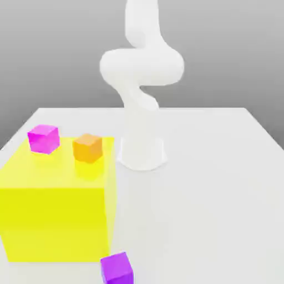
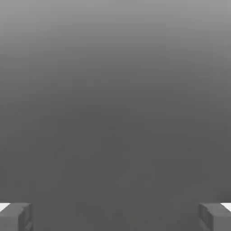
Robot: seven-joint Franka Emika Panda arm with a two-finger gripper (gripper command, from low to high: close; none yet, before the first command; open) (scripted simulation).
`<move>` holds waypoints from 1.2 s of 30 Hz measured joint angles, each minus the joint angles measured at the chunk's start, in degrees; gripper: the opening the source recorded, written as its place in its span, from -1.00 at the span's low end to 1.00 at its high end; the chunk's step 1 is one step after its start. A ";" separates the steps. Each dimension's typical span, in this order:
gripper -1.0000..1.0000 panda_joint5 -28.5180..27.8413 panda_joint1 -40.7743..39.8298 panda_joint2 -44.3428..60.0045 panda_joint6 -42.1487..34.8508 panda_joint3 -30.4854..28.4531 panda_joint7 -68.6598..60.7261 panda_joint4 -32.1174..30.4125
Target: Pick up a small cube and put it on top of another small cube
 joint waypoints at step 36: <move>-1.00 -17.43 21.34 75.63 18.51 11.33 79.50 12.99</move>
